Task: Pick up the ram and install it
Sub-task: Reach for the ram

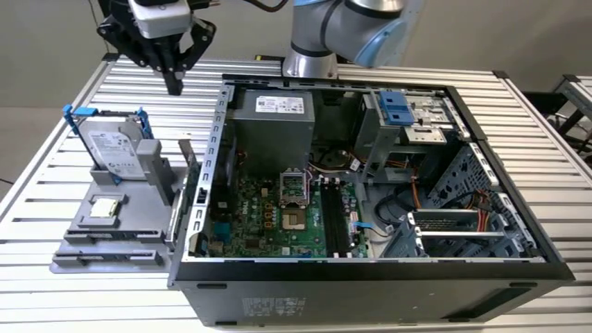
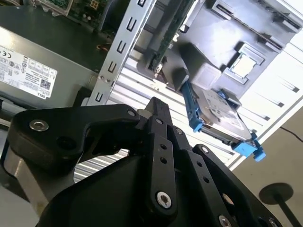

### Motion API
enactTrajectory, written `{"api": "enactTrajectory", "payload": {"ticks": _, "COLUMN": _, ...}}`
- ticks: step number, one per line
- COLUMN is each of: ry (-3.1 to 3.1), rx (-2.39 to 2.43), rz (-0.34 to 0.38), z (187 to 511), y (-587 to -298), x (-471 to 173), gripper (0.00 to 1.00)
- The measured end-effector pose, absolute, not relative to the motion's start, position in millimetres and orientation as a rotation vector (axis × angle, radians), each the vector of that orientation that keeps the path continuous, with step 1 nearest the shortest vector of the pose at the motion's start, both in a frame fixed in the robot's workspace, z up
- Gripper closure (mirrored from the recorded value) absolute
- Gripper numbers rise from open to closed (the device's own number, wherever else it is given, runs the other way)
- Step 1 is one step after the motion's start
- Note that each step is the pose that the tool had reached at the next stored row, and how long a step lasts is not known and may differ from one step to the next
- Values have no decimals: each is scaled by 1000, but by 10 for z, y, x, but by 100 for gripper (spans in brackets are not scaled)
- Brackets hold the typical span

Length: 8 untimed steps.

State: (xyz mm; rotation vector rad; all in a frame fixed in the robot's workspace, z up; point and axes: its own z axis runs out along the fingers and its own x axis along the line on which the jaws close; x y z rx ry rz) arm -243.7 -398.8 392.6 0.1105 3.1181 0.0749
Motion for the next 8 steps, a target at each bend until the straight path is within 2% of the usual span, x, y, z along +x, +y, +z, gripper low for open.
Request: {"api": "enactTrajectory", "payload": {"ticks": 8, "ry": 3118, "rx": 111, "rz": 75, "z": 3926, "y": -3987, "x": -2705, "gripper": 100}}
